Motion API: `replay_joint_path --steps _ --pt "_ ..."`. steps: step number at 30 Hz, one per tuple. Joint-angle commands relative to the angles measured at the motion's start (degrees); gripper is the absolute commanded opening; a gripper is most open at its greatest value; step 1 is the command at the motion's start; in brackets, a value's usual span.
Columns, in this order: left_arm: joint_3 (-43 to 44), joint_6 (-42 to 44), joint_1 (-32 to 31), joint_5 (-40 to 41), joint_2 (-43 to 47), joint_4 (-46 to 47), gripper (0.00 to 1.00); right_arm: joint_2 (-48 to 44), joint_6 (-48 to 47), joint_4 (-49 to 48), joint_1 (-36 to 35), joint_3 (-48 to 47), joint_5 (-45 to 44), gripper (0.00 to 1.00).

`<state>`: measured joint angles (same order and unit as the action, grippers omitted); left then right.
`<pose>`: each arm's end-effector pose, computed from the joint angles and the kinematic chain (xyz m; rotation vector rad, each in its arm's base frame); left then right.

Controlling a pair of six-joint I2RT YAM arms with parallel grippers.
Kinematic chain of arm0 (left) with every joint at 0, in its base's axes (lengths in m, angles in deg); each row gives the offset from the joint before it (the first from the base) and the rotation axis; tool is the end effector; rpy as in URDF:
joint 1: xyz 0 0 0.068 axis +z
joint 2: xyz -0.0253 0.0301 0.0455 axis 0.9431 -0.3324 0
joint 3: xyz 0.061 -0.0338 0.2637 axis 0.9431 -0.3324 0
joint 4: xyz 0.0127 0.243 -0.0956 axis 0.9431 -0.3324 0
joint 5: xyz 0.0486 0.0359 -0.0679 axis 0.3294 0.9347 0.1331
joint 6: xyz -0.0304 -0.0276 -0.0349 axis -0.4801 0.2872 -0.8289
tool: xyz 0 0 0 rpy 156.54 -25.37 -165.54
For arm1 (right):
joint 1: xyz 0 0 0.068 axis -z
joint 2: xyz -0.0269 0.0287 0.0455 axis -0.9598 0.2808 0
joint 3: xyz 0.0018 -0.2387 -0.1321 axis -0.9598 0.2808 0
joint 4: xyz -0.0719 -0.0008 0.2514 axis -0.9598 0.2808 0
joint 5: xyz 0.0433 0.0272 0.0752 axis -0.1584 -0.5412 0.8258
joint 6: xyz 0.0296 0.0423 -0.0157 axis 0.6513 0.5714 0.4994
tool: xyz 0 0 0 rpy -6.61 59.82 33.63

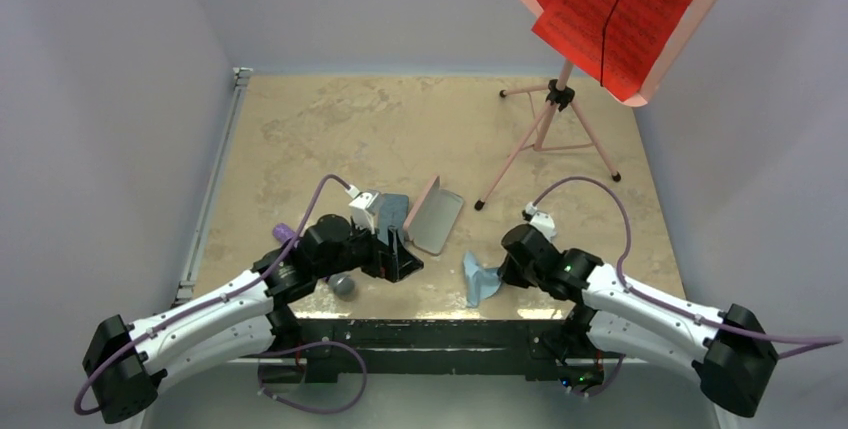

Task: Organize the sunglasses
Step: Pick up the glasses cleaning cloth from the corner of the board, then adjust the glasses cleaning cloth at the center of the board.

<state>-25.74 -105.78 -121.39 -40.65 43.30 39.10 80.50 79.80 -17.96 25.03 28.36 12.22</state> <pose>0.1105 -0.1428 0.2294 0.2592 2.2000 -1.1064 0.1104 0.1111 0.1653 0.3198 2.5356 0.4104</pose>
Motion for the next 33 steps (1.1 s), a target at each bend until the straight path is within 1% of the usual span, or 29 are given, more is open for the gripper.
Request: replay_joint_path --steps 1,3,5,8,11,16,19,22,24,27,30,31,33 --pt "-0.67 -3.38 -0.58 -2.89 0.38 6.26 0.99 -3.78 0.09 6.69 0.27 -6.17 0.95 0.00" --pt "-1.43 -4.31 -0.89 -3.13 0.37 6.26 0.99 -5.36 1.18 8.27 0.31 -7.71 3.97 0.00" --pt "-2.42 -5.51 -1.04 -3.21 0.98 8.86 0.99 -6.64 1.85 8.03 0.31 -8.85 7.75 0.00" --pt "-3.52 -6.77 -1.12 -2.11 3.18 7.65 0.99 -7.42 2.66 4.63 0.23 -10.64 14.65 0.00" --pt "-3.05 -7.35 -1.12 1.19 6.85 -0.56 0.99 -5.61 3.15 1.59 0.02 -14.96 19.17 0.00" --pt "-1.56 -9.33 -1.05 7.02 15.42 -14.58 1.00 0.40 1.53 -0.40 -0.38 -26.53 19.34 0.00" --pt "1.43 -11.12 -1.05 11.53 20.12 -24.58 1.00 4.56 1.46 -1.32 -0.46 -34.22 20.24 0.00" --pt "4.77 -12.04 -1.05 13.17 22.74 -30.87 1.00 5.94 4.21 -4.07 -0.47 -36.34 21.09 0.00" --pt "6.22 -12.20 -1.05 13.04 23.68 -32.79 1.00 4.66 7.09 -5.29 -0.59 -34.68 20.12 0.00" --pt "6.21 -12.02 -1.05 10.50 23.48 -31.48 1.00 0.13 11.82 -5.75 -0.59 -28.07 17.37 0.00" --pt "5.40 -11.43 -1.05 6.27 20.78 -26.54 1.00 -6.80 18.13 -4.96 -0.55 -17.22 14.08 0.00" --pt "5.18 -11.01 -1.05 4.18 19.08 -24.76 1.00 -9.10 20.91 -3.87 -0.55 -11.82 13.02 0.00" --pt "4.90 -10.38 -1.09 0.99 15.06 -20.77 1.00 -14.21 26.28 -1.94 -0.50 -4.09 10.01 0.00"
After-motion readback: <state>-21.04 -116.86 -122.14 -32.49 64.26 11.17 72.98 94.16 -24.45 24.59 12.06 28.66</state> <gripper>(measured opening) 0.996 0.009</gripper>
